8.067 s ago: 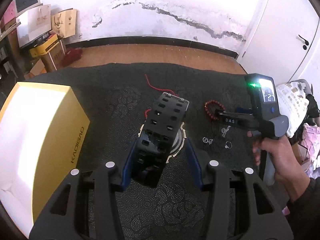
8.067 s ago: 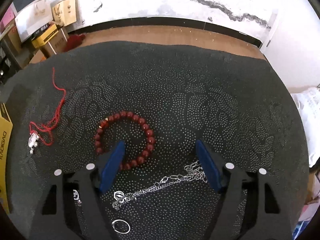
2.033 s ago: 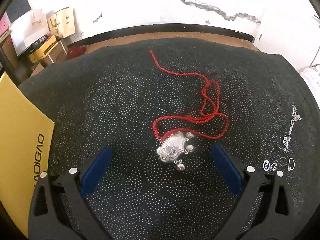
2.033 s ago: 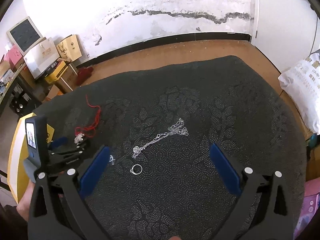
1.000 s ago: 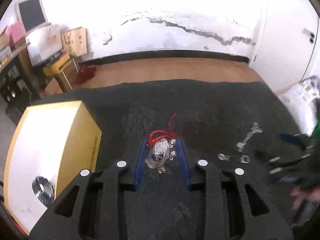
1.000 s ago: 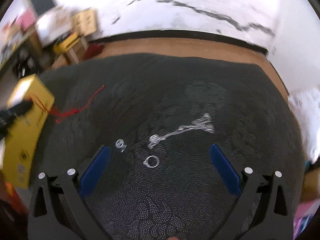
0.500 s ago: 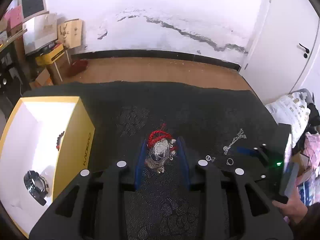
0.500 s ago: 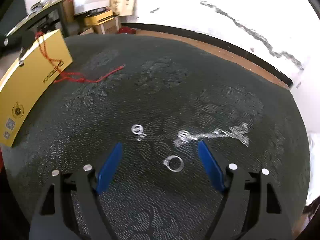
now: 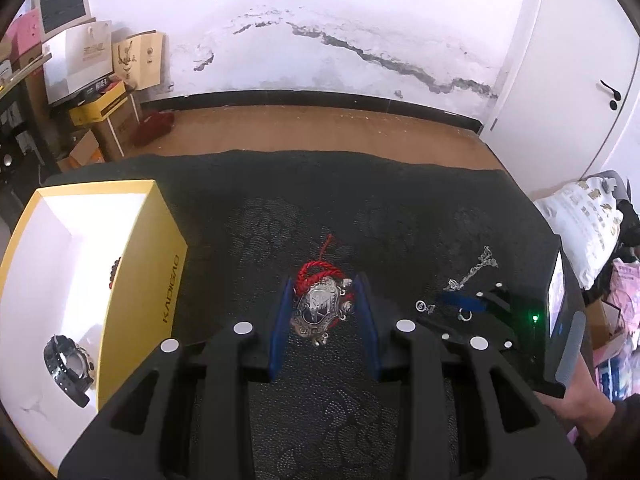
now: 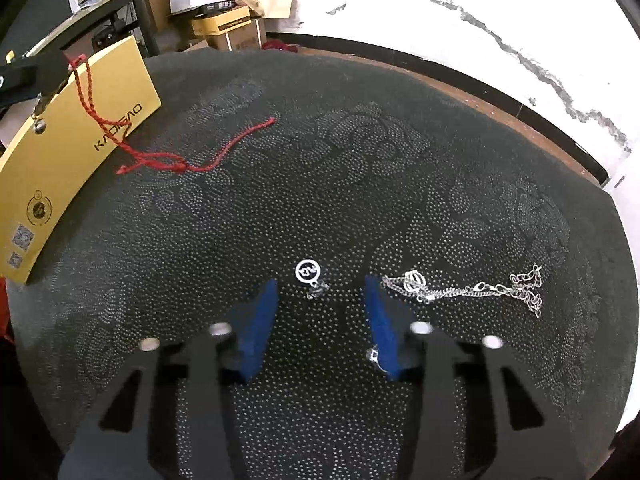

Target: Organize jewelry

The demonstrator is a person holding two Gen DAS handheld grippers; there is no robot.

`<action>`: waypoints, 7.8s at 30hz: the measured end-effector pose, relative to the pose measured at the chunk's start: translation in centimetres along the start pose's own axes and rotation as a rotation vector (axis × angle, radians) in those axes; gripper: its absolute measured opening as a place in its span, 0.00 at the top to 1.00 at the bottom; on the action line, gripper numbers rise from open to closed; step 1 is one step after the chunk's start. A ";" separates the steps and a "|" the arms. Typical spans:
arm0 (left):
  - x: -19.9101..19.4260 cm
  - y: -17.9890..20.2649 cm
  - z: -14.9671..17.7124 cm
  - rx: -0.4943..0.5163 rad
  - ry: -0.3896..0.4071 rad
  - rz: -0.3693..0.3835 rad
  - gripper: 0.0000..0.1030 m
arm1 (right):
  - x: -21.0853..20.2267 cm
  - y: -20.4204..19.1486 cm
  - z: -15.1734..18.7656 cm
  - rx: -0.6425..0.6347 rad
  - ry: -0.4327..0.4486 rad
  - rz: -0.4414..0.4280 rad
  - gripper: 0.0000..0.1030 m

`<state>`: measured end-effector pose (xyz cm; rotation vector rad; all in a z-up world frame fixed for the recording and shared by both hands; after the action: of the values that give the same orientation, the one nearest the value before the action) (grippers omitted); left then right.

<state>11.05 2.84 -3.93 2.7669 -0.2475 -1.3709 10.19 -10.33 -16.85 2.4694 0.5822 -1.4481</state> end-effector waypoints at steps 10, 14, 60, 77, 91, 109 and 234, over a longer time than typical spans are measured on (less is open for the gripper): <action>0.1 -0.3 0.0 -0.011 -0.004 0.003 0.69 | -0.2 -1.2 -0.1 -0.042 0.001 -0.011 0.91; 0.1 -0.4 0.0 -0.007 -0.005 0.002 0.70 | -0.1 -1.6 -0.3 -0.042 -0.009 0.000 0.94; -10.8 -24.4 5.5 -0.311 -0.009 -0.373 0.70 | -15.4 -22.0 -13.5 -0.128 0.266 -0.217 0.94; -4.8 -28.9 10.9 -0.396 -0.165 -0.302 0.70 | -11.3 -30.7 -15.5 -0.210 0.188 -0.260 0.94; -4.8 -28.1 10.4 -0.389 -0.157 -0.312 0.29 | -10.2 -32.6 -18.0 -0.220 0.164 -0.247 0.94; -9.3 -28.4 10.8 -0.463 -0.063 -0.264 0.10 | 1.5 -33.7 -20.1 -0.142 -0.153 -0.227 0.94; 3.8 7.5 3.0 0.062 0.043 -0.005 0.82 | -4.7 7.9 2.0 0.276 0.030 0.181 0.06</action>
<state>9.99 -5.11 -7.96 2.8453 -0.2868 -1.3253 10.05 -19.27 -13.85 2.6722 0.1644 -1.5086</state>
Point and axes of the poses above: each gripper's, at about its wrist camera, not at the fingertips, and x roughly the way its jaws point, y to its right, z to its underside, the point moved 6 cm from there along x, roughly the way its jaws point, and after that the axes turned 1 degree about -y, right-handed, at the moved point
